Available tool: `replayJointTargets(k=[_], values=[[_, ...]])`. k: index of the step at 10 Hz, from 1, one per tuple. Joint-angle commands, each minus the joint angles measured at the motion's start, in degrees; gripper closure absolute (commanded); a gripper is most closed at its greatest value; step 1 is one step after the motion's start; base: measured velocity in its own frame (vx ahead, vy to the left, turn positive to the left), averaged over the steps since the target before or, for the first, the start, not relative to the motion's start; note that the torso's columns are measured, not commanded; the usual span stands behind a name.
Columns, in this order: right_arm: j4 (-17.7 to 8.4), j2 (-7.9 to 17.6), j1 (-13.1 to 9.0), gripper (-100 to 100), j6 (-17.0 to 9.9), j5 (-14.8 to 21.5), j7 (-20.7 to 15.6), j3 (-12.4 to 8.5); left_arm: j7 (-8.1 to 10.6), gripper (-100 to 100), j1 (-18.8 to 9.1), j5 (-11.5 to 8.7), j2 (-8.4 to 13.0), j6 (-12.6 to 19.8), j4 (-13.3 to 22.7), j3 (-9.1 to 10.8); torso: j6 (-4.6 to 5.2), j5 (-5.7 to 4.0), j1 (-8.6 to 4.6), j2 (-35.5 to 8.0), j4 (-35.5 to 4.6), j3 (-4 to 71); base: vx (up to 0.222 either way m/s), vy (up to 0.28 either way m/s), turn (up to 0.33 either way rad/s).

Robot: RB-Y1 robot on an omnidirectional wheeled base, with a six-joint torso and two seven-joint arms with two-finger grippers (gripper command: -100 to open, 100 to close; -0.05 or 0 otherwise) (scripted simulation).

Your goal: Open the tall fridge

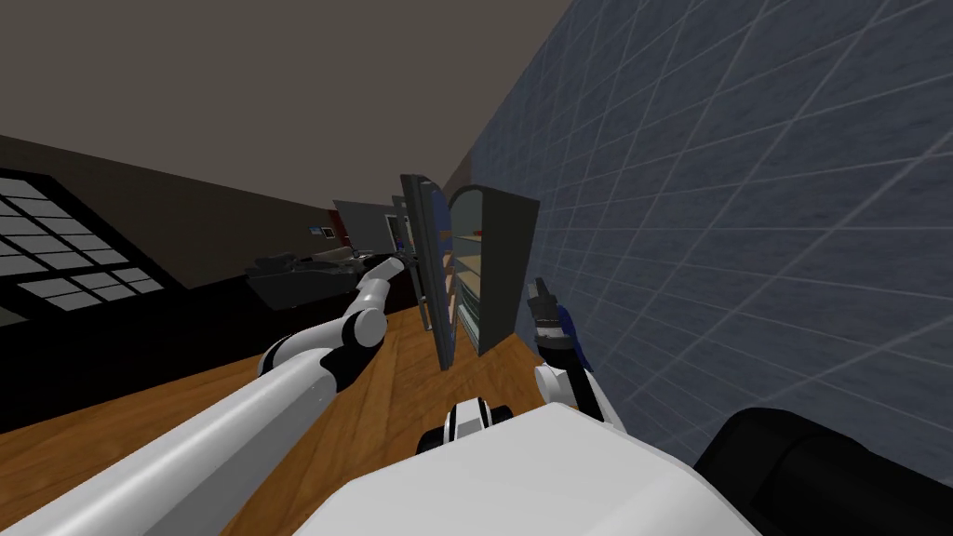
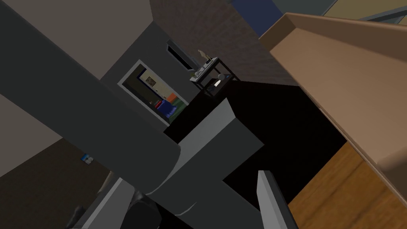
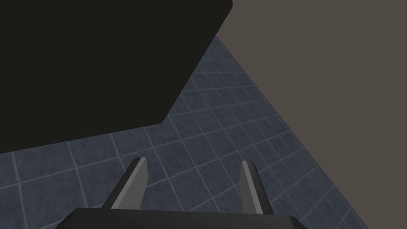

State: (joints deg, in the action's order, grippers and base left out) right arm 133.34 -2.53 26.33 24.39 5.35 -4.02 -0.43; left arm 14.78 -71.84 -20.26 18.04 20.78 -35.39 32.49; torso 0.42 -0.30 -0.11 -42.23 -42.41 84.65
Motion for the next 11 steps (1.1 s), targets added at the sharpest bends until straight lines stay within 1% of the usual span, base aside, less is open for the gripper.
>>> replayJointTargets(k=[1,2,3,4,5,6,7,8,9,10,11], values=[[0.0,0.0,0.0,0,0.0,0.0,0.0,0.0,-0.42,100,0.0,-0.7,-0.4,0.4,-0.5,-0.36,-0.29,0.04,-0.16,-0.1,0.0,-0.1,-0.008,0.130,-0.040],[0.0,0.0,0.0,0,0.0,0.0,0.0,0.0,2.34,100,2.8,-3.7,2.5,-1.5,-3.5,-3.26,-0.49,0.06,-0.56,-0.1,0.1,-0.1,0.005,0.148,-0.238],[0.0,0.0,0.0,0,0.0,0.0,0.0,0.0,4.19,100,4.3,-4.3,3.6,-1.5,-3.8,-4.06,-0.35,0.06,-0.25,-0.1,0.0,-0.1,0.000,0.171,-0.442],[0.0,0.0,0.0,0,0.0,0.0,0.0,0.0,5.52,100,6.3,-4.3,5.4,-1.5,-3.8,-4.06,-0.15,0.10,-0.15,0.0,0.0,0.0,0.012,0.105,-0.177],[0.0,0.0,0.0,0,0.0,0.0,0.0,0.0,5.52,100,6.3,-4.3,6.5,-1.5,-3.8,-4.06,-0.52,0.21,-0.11,0.1,0.2,0.0,0.022,0.027,0.019],[0.0,0.0,0.0,0,0.0,0.0,0.0,0.0,7.97,100,8.7,-7.7,8.6,-3.3,-6.7,-7.01,-0.76,0.28,-0.04,0.0,0.2,-0.1,-0.010,0.109,-0.306],[0.0,0.0,0.0,0,0.0,0.0,0.0,0.0,8.63,100,10.0,-7.8,10.6,-3.3,-6.1,-7.72,-0.29,0.26,0.24,0.1,0.1,0.0,-0.030,0.163,-0.328],[0.0,0.0,0.0,0,0.0,0.0,0.0,0.0,9.17,100,11.1,-7.8,13.0,-3.3,-5.3,-7.72,-0.38,0.25,0.30,0.2,0.1,0.1,0.002,0.096,-0.153],[0.0,0.0,0.0,0,0.0,0.0,0.0,0.0,9.70,100,12.2,-8.1,13.5,-3.3,-5.3,-7.72,-0.89,0.30,0.18,0.3,0.2,0.2,0.025,0.024,-0.034],[0.0,0.0,0.0,0,0.0,0.0,0.0,0.0,10.71,100,12.6,-7.8,13.5,-3.3,-6.8,-7.72,-1.23,0.39,0.17,0.2,0.3,0.2,0.014,-0.016,0.023],[0.0,0.0,0.0,0,0.0,0.0,0.0,0.0,11.58,100,12.6,-7.8,13.5,-3.3,-6.9,-7.72,-1.25,0.41,0.29,0.1,0.3,0.2,0.002,-0.026,0.013]])
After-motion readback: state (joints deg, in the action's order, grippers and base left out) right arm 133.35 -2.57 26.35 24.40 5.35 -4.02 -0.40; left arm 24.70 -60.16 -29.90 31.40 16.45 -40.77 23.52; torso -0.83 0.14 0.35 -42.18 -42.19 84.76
